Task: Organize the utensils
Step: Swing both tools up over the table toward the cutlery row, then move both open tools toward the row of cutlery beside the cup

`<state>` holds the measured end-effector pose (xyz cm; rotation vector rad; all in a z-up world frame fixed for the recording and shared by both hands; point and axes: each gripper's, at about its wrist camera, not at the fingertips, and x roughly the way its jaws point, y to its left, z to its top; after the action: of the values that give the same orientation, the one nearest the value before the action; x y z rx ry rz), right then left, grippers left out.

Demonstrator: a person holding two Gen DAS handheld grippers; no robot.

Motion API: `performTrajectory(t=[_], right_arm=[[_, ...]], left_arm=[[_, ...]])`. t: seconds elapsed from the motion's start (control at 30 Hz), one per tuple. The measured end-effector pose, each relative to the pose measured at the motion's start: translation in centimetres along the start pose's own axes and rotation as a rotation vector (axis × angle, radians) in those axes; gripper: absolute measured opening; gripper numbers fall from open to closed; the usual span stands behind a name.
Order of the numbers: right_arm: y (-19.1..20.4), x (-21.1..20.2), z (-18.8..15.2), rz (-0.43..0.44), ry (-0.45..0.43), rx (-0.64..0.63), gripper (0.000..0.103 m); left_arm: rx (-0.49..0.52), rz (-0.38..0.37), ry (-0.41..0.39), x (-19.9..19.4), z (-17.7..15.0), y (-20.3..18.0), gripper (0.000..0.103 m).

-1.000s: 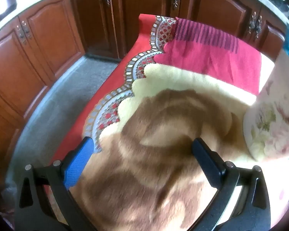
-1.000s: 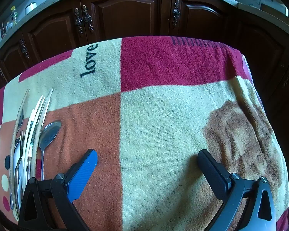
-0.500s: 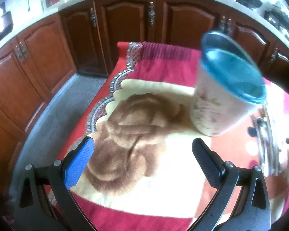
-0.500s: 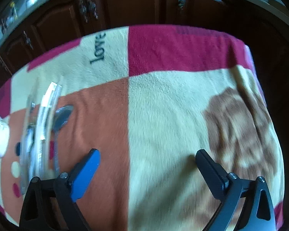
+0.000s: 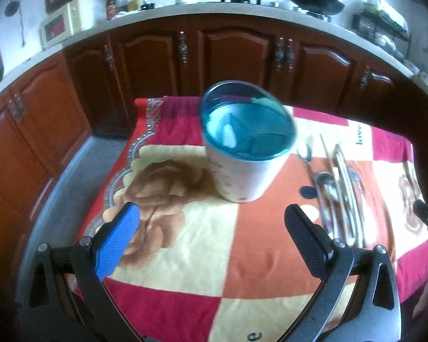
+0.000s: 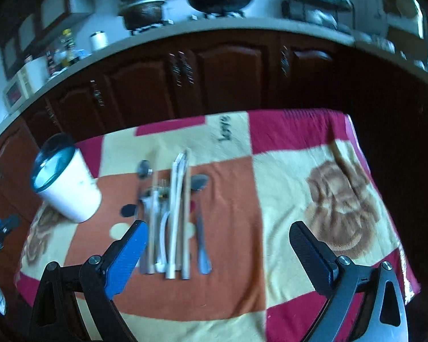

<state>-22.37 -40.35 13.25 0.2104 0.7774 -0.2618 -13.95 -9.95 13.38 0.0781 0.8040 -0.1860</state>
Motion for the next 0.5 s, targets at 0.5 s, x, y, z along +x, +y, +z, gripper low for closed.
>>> performTrajectory(t=[0.5], right_arm=[[3.5, -3.9, 0.7, 0.045, -0.083, -0.044, 0.099]], left_arm=[[0.037, -0.046, -0.055, -3.0, 0.9, -3.7, 0.102]])
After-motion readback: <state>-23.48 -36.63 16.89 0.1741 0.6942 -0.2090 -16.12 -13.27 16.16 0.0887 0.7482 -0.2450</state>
